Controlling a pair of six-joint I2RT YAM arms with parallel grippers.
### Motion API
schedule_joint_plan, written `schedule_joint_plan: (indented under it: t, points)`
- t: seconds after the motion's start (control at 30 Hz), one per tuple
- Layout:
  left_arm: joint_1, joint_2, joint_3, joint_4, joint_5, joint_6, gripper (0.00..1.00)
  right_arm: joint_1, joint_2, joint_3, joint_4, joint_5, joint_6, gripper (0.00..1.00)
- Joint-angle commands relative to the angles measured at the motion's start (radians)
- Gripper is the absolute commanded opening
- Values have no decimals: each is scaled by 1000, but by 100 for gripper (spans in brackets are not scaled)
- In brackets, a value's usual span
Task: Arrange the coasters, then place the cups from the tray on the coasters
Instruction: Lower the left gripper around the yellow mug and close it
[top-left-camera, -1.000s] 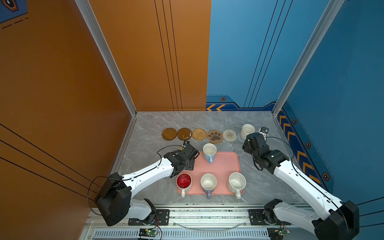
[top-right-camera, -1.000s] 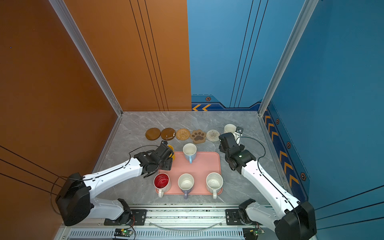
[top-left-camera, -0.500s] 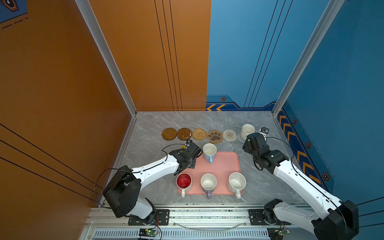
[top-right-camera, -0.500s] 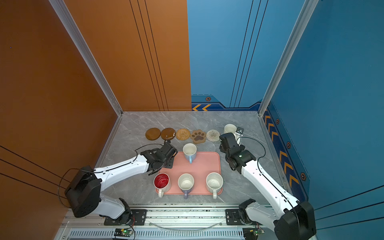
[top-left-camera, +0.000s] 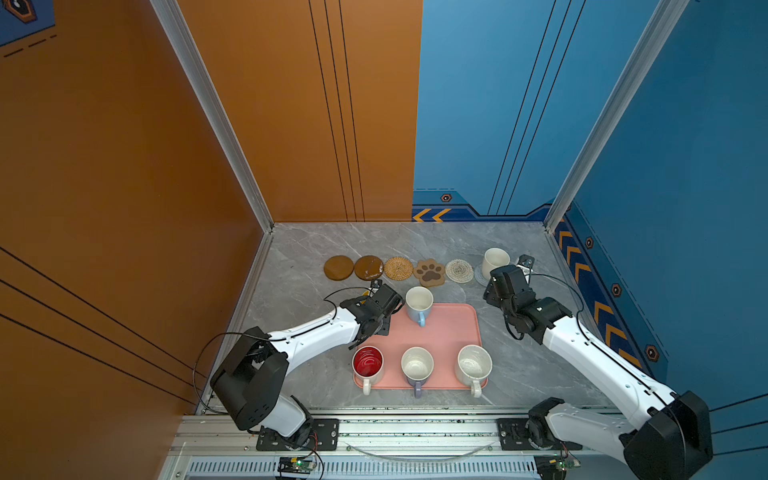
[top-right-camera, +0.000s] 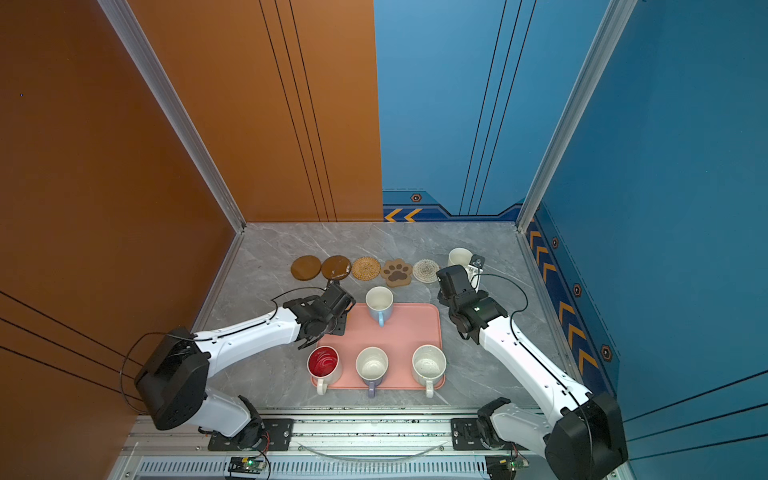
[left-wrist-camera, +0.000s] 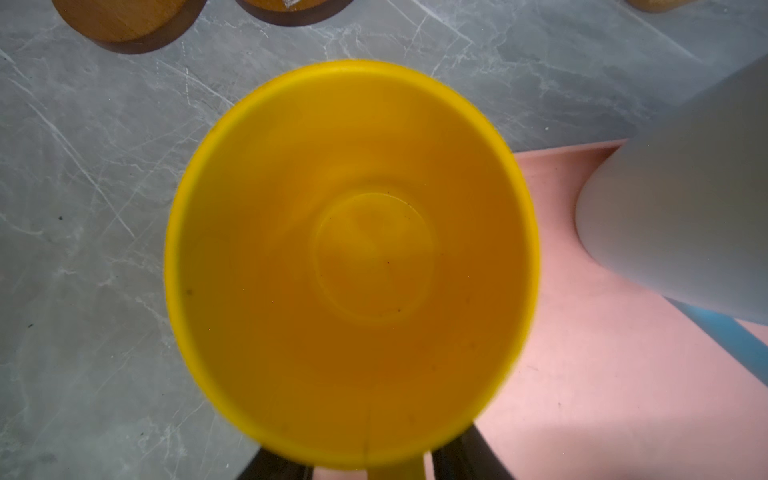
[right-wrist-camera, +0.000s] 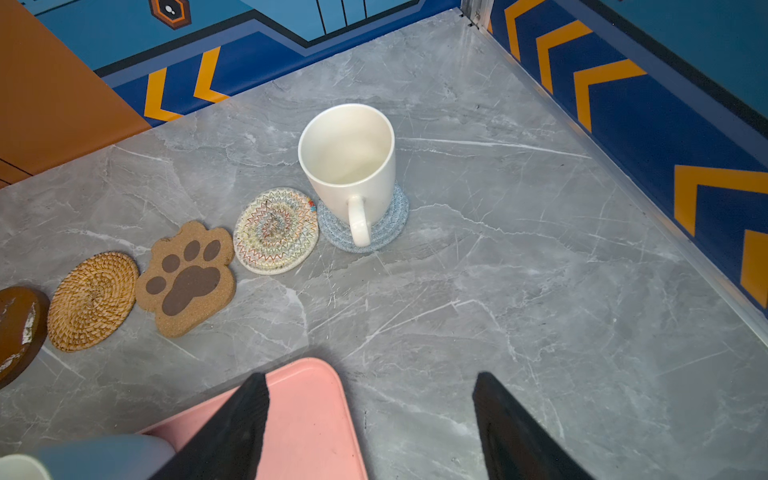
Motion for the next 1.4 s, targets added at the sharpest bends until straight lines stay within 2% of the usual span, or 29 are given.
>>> schedule_joint_plan:
  t: [0.0, 0.27, 0.43, 0.73, 1.37]
  points:
    - [13, 17, 5, 42, 11, -3, 41, -4, 11, -7, 14, 0, -4, 76]
    - [18, 35, 7, 46, 21, -4, 35, -7, 18, -8, 15, -2, -5, 76]
    - [18, 38, 6, 48, 23, -7, 28, -10, 23, -9, 18, -5, -5, 77]
    - [18, 36, 2, 48, 27, -9, 0, -13, 24, -12, 20, -12, -4, 77]
    - [-2, -28, -9, 60, 8, -18, 0, -18, 27, -15, 19, -11, -2, 77]
